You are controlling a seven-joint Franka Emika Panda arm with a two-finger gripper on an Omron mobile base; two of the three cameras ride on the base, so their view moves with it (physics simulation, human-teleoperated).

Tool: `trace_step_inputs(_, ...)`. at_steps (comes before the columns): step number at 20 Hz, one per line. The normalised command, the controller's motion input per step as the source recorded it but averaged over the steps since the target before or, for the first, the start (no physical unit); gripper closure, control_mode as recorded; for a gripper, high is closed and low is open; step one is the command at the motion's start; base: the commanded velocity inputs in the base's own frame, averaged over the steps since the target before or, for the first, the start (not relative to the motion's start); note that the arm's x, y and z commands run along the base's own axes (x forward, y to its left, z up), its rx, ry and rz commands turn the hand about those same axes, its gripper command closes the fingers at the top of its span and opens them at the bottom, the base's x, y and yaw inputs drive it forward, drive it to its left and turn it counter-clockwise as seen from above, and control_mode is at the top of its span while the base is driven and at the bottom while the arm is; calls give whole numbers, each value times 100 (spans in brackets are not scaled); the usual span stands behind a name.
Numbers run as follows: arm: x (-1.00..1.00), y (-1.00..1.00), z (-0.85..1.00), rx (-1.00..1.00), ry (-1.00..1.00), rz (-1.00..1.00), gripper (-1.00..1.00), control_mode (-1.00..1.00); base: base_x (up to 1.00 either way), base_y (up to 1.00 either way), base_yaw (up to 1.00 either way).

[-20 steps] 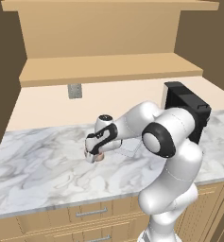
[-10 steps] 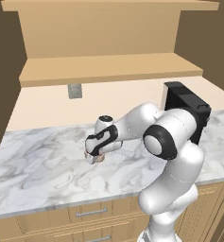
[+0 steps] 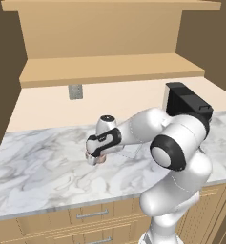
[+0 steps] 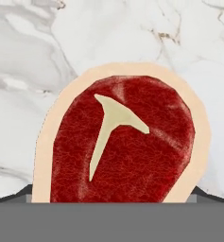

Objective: Retrieve the tupperware from the cabinet, then place the raw meat into the tupperware to avoid contamination.

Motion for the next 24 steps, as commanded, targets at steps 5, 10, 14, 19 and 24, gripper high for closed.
trace_step_inputs(5, -20, -1, 39, 0, -1, 0, 100, -100, 0, 0, 0)
trace_step_inputs(10, -22, -2, 45, 0, -1, 0, 100, -100, 0, 0, 0)
trace_step_inputs(14, -27, -5, 46, 0, -2, -1, 100, -100, 0, 0, 0)
trace_step_inputs(19, -23, -2, 50, 0, -1, -5, 100, -100, 0, 0, 0)
trace_step_inputs(24, -22, -6, 48, 0, 0, -7, 100, -100, 0, 0, 0)
